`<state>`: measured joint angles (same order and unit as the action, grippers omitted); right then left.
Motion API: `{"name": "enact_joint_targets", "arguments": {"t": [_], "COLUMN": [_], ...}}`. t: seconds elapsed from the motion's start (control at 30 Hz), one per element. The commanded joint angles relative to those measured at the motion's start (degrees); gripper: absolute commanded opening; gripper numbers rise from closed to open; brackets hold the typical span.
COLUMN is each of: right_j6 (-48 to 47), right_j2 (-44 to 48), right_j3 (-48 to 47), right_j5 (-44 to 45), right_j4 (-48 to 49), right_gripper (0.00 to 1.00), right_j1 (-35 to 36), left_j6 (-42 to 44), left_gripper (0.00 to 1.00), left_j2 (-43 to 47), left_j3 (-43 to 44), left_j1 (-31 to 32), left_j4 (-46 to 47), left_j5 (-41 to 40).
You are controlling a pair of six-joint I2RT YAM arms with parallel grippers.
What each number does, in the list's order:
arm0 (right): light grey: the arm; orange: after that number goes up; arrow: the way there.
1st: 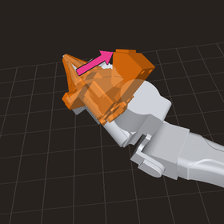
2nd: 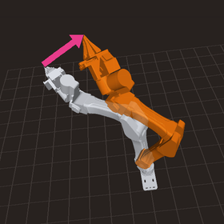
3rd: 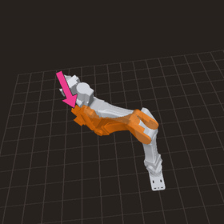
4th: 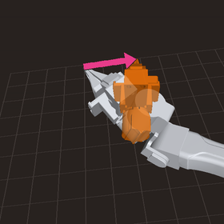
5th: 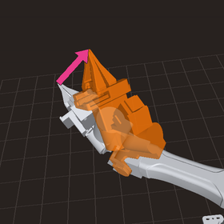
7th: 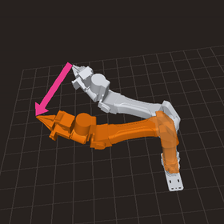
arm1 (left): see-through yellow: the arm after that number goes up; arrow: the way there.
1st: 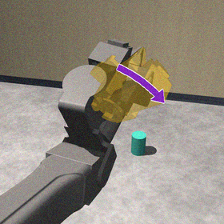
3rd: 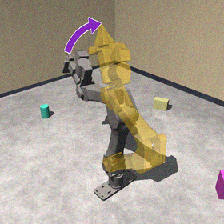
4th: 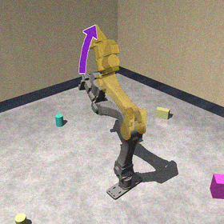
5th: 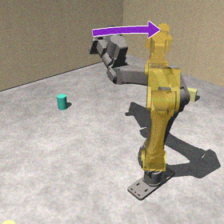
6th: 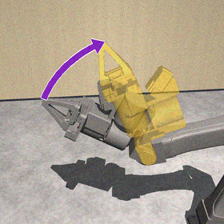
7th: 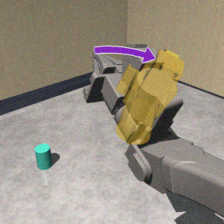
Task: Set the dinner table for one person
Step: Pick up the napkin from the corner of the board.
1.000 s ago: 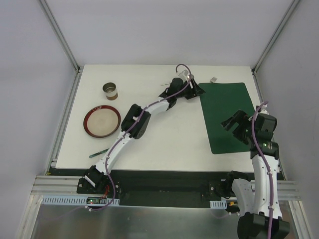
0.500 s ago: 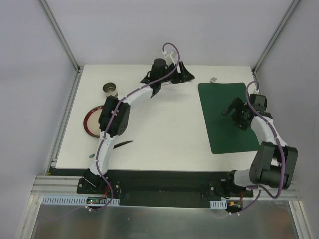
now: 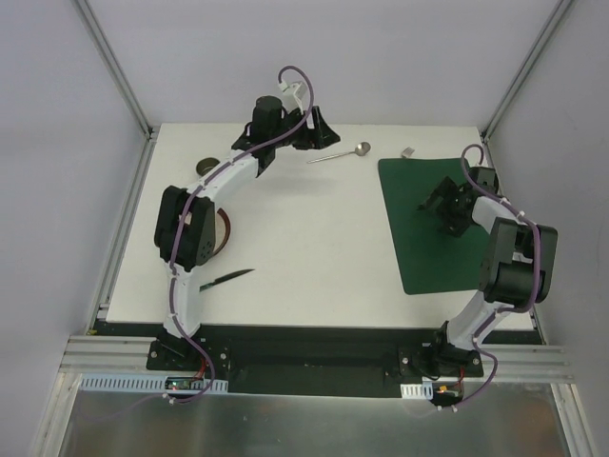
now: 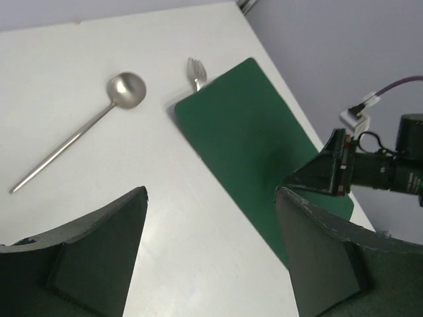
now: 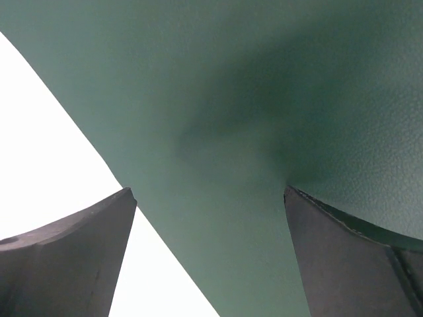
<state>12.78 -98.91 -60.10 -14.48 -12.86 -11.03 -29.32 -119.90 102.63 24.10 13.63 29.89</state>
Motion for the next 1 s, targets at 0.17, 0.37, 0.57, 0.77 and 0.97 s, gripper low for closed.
{"name": "enact_joint_targets", "arguments": {"t": [0.17,0.37,0.57,0.77,0.97], "right_j6": [3.2,5.2,6.2,7.4,10.3], "right_j2": [-0.8,-1.9,-5.5,-9.8,-13.1], "right_j3": [-3.8,-3.6,-5.2,-7.4,-11.0], "right_j5": [-0.6,0.6,-1.1,-3.4,-4.0], "right_j4": [2.1,2.6,3.7,3.8,3.5], "right_gripper": [0.97,0.97,0.97,0.97,0.98], "right_j1": [2.8,6.3,7.7,8.0,12.1], "left_j6": [2.2,1.8,1.9,2.7,2.3], "left_gripper": [0.77,0.77,0.80,0.87,0.88], "left_j2": [7.7,9.7,11.5,12.7,11.5], "left_j3": [-4.7,-4.5,-5.0,-6.1,-5.1], "left_j1": [-4.1,-5.5,-7.7,-9.6,-11.1], "left_j4": [-1.7,-1.7,-2.5,-2.6,-2.6], "left_j5": [1.0,2.0,3.3,3.1,2.7]}}
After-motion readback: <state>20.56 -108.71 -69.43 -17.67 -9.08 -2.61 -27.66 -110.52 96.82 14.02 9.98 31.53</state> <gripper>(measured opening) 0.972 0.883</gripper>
